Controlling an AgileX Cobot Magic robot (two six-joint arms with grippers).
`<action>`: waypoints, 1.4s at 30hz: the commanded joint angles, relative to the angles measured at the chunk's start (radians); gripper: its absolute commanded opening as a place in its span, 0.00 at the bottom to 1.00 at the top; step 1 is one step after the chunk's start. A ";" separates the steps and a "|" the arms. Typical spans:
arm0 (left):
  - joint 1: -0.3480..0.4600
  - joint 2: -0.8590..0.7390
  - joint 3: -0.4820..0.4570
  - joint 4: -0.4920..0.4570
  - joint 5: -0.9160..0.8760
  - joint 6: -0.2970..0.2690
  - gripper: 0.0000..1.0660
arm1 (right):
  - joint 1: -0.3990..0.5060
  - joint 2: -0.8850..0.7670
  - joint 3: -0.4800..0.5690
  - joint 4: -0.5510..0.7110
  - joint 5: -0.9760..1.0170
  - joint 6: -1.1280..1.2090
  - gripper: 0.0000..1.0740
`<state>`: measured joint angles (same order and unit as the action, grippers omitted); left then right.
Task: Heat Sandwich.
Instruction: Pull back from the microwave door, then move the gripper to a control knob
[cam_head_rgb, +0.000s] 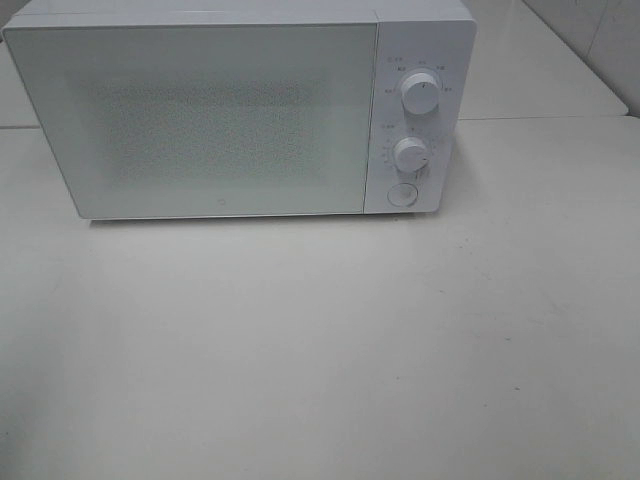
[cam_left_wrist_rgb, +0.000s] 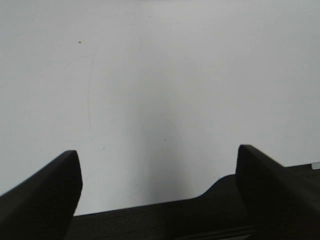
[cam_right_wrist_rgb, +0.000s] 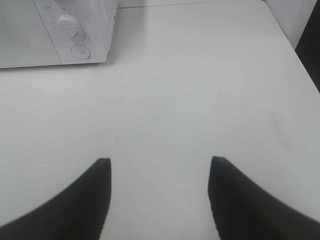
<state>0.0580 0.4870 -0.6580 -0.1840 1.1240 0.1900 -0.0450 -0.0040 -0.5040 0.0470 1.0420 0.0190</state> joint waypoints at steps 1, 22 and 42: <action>0.004 -0.100 0.048 0.022 0.024 -0.019 0.73 | 0.002 -0.027 0.001 -0.003 -0.005 -0.010 0.54; 0.004 -0.518 0.167 0.079 -0.087 -0.125 0.72 | 0.002 -0.027 0.001 -0.003 -0.005 -0.010 0.54; -0.058 -0.513 0.167 0.097 -0.087 -0.143 0.72 | 0.002 -0.023 0.001 -0.003 -0.005 -0.013 0.54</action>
<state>0.0060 -0.0030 -0.4940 -0.0900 1.0500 0.0540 -0.0450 -0.0040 -0.5040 0.0470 1.0420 0.0180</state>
